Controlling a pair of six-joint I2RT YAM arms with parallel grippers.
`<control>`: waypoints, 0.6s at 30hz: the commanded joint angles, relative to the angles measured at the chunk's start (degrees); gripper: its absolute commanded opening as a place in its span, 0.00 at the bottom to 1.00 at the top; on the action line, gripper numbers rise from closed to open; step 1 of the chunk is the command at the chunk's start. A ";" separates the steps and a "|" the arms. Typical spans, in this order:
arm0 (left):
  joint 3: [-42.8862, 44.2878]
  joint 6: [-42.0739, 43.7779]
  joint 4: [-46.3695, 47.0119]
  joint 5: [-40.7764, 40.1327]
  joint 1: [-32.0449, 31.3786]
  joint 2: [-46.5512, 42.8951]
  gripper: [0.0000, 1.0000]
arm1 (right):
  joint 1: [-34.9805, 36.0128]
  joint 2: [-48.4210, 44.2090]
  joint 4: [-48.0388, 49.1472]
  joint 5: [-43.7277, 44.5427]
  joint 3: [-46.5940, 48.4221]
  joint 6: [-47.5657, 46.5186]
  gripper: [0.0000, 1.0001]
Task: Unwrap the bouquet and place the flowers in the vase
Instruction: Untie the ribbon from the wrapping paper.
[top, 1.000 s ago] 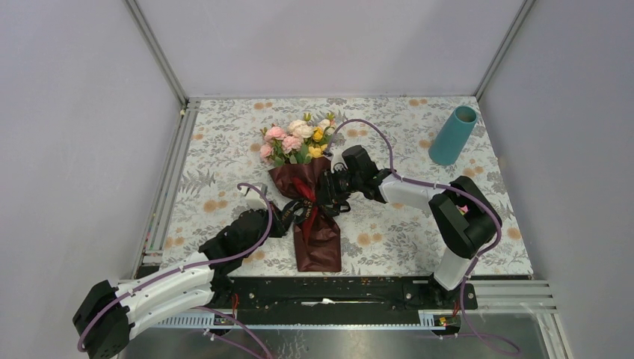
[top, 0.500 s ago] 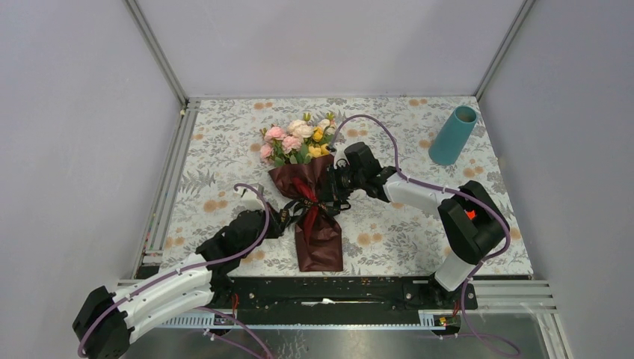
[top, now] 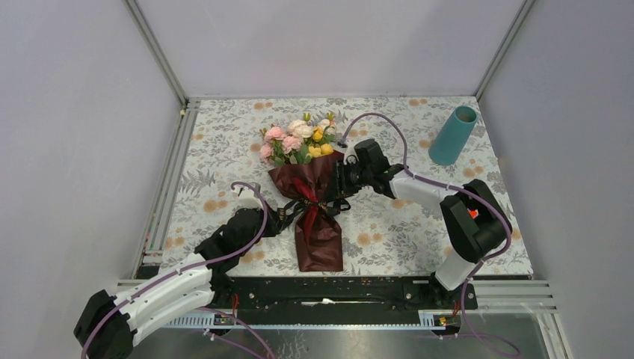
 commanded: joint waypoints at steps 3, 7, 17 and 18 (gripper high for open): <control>3.17 1.00 0.54 2.49 3.31 0.73 0.00 | -3.94 -4.01 -0.66 4.71 -3.35 0.32 0.51; 4.16 1.92 0.75 5.19 6.76 3.37 0.00 | -4.48 -5.00 -0.56 7.56 -5.89 0.49 0.57; 6.58 3.73 1.04 8.42 11.95 7.24 0.00 | -4.35 -4.43 9.79 6.26 -11.57 11.46 0.71; 6.76 3.76 0.92 8.70 12.17 7.53 0.00 | -4.36 -4.40 12.00 6.23 -12.56 14.38 0.72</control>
